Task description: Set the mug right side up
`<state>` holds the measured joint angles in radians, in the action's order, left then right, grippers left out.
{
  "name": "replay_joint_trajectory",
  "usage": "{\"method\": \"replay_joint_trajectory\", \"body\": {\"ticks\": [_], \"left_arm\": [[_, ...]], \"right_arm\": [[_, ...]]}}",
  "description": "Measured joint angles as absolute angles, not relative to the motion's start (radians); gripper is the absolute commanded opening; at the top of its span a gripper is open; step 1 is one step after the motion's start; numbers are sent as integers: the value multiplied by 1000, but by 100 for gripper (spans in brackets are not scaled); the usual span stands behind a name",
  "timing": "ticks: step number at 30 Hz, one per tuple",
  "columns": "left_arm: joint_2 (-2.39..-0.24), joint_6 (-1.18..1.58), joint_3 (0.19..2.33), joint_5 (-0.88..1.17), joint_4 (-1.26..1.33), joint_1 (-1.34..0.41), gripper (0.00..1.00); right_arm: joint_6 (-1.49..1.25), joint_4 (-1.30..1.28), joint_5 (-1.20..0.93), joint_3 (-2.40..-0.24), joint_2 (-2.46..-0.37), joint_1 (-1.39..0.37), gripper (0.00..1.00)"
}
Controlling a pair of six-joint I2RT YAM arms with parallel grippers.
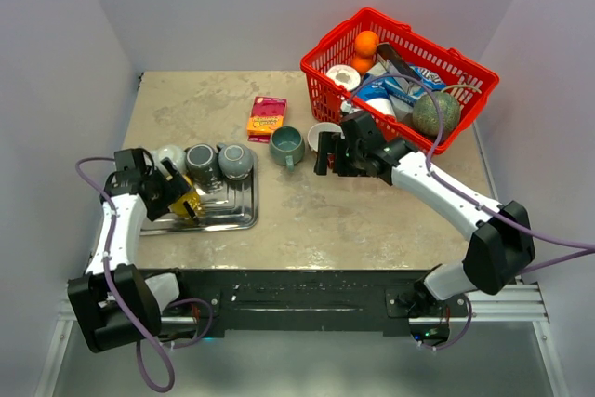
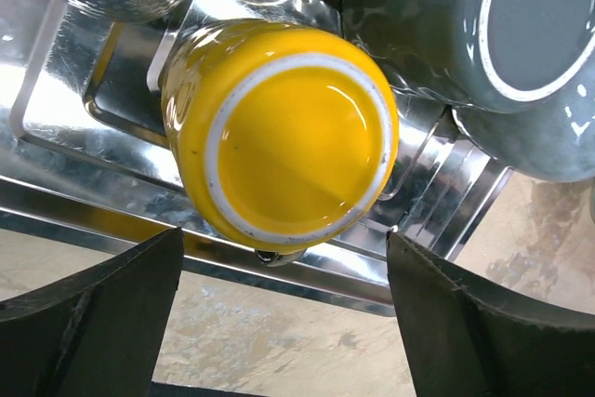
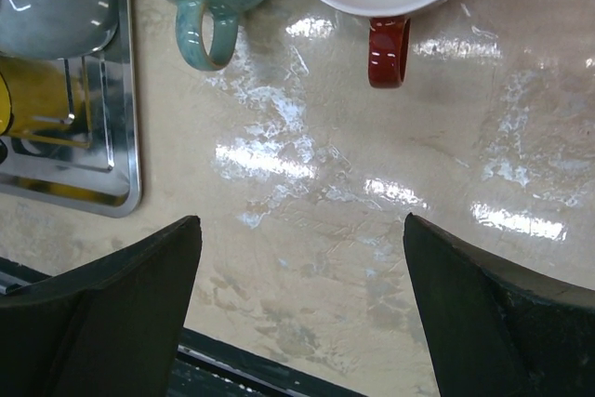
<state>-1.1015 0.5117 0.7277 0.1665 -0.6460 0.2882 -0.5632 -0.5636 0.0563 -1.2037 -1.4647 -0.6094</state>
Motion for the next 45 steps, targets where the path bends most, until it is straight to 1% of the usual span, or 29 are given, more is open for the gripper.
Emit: {"method": "replay_joint_trajectory", "body": {"ticks": [4, 10, 15, 18, 19, 28, 31, 35, 38, 40, 41, 42, 44, 45], "left_arm": [[-1114, 516, 728, 141, -656, 258, 81], [-1084, 567, 712, 92, -660, 218, 68], [-1068, 609, 693, 54, -656, 177, 63], [-1076, 628, 688, 33, -653, 143, 58], [-1081, 636, 688, 22, -650, 131, 55], [-1100, 693, 688, -96, -645, 50, 42], [-1105, 707, 688, -137, -645, 33, 39], [-1113, 722, 683, -175, -633, 21, 39], [-1119, 724, 667, -189, -617, 17, 37], [-1126, 725, 654, -192, -607, 16, 31], [-1128, 725, 648, -192, -599, 15, 27], [-1130, 725, 643, -194, -592, 14, 17], [-1132, 721, 641, -197, -577, 11, 8], [-1132, 725, 641, -209, -562, 9, 0]], "right_arm": [[-570, -554, 52, -1173, -1458, -609, 92], [-573, -544, 48, -1170, -1448, -609, 92], [-572, -538, 35, -1170, -1448, -609, 92], [-568, -538, 35, -1170, -1448, -609, 92], [-567, -537, 35, -1170, -1448, -609, 92], [-564, -537, 35, -1170, -1448, -605, 92], [-564, -538, 35, -1170, -1448, -599, 92], [-564, -537, 35, -1170, -1448, -595, 92], [-560, -538, 35, -1170, -1448, -595, 92], [-559, -538, 35, -1170, -1448, -595, 92], [-559, -538, 35, -1170, -1448, -595, 92], [-558, -538, 35, -1170, -1448, -595, 92], [-557, -538, 35, -1170, -1448, -594, 91], [-557, -538, 35, -1170, -1448, -594, 91]]}}
